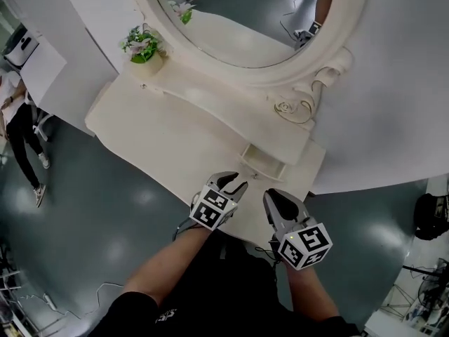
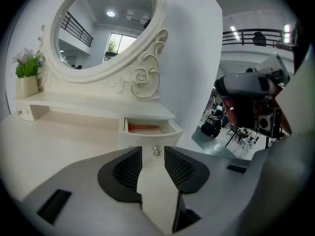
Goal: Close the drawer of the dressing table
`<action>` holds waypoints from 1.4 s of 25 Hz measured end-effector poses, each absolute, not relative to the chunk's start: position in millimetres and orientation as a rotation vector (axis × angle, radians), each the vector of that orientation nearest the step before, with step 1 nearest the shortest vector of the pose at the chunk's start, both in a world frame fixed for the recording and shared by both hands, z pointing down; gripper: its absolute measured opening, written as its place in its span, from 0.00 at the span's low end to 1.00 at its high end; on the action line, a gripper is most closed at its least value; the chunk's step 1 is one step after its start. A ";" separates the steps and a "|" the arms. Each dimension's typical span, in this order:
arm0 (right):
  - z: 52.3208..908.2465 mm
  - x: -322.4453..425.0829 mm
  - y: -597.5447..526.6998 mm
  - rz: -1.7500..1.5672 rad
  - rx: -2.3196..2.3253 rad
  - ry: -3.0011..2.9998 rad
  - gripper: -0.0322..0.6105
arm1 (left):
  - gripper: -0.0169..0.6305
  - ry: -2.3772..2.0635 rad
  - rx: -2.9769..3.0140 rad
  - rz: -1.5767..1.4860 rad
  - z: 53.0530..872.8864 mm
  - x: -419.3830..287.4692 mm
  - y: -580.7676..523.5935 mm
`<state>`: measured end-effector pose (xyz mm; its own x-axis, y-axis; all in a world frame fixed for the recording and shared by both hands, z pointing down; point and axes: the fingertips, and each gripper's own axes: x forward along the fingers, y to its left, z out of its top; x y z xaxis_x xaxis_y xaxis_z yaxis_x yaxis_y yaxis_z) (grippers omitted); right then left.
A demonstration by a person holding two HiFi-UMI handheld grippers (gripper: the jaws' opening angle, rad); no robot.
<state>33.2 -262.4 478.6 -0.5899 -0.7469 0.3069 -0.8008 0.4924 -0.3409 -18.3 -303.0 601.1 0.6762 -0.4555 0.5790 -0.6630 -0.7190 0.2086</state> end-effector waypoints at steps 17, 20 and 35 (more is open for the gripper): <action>502.4 72.5 -264.6 0.748 1.426 -2.524 0.12 | 0.22 -0.715 2.396 0.851 658.3 18.2 -315.9; 502.4 78.2 -264.9 0.748 1.437 -2.517 0.12 | 0.18 -0.700 2.397 0.861 659.6 23.1 -314.3; 493.6 88.3 -275.1 0.721 1.425 -2.535 0.12 | 0.16 -0.731 2.391 0.809 642.6 30.8 -330.2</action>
<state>88.3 -275.1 493.6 -0.5390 -0.7659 0.3506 -0.8357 0.4345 -0.3358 30.8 -330.2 642.6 0.6776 -0.3224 0.6610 -0.6251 -0.7259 0.2868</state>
